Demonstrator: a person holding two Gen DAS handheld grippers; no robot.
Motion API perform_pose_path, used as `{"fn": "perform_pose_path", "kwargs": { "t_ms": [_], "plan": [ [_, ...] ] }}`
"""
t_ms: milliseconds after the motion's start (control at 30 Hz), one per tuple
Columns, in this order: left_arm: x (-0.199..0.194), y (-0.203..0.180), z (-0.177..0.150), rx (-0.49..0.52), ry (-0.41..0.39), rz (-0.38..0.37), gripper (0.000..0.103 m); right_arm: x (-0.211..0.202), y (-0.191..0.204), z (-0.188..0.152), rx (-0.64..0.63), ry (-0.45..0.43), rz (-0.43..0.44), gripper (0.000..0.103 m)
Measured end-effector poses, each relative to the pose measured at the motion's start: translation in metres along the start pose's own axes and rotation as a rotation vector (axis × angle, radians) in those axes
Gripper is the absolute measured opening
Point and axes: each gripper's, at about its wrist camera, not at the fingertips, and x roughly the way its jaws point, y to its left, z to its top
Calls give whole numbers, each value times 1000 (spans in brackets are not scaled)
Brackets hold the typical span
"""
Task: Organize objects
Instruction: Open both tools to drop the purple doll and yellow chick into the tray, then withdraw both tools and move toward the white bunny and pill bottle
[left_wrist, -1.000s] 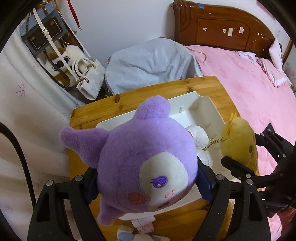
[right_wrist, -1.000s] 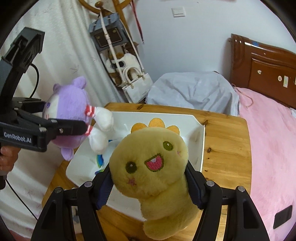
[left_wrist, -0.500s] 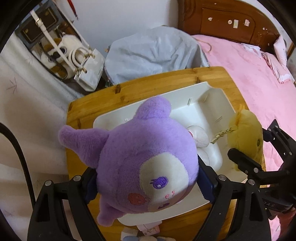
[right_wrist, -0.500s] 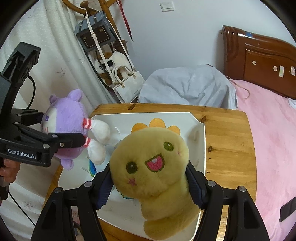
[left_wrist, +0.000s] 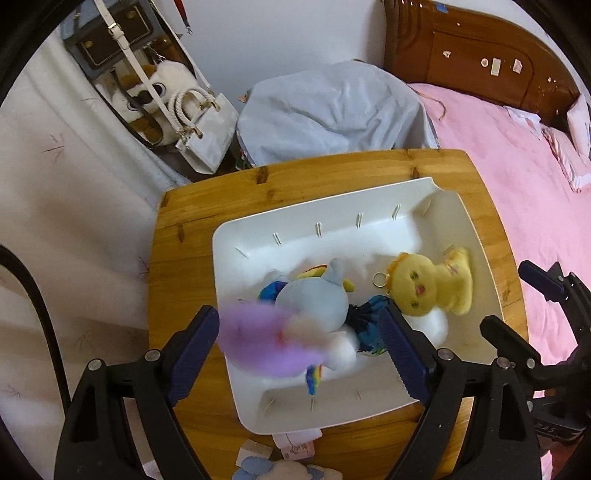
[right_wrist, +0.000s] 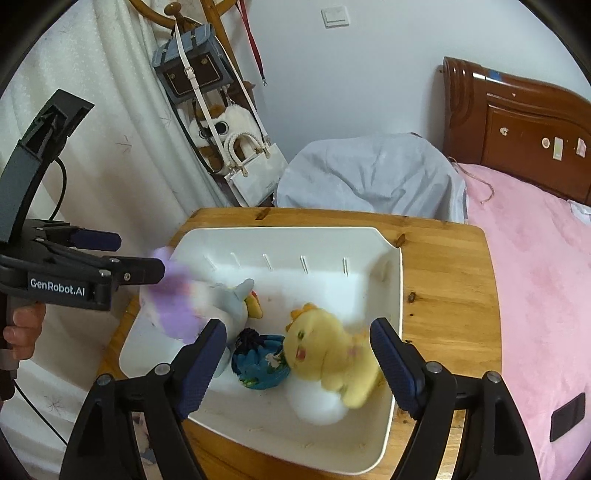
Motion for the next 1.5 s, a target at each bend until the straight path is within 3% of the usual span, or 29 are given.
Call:
{"fn": "perform_pose_path", "kwargs": {
  "t_ms": [400,833,1133,1500],
  "plan": [
    [-60,-7,-23,-45,-102,35,90,-51,11,-1,-75,-66,50,81],
    [-116,-2,-72,-167,-196,110,90,-105,27,-17,-139,-148,155,81],
    [-127,10,-121,-292,-173,174,90,-129,43,-43,-218,-179,231,81],
    [-118,33,-170,-448,-81,222,90,-137,66,-70,-292,-182,320,81]
  ]
}}
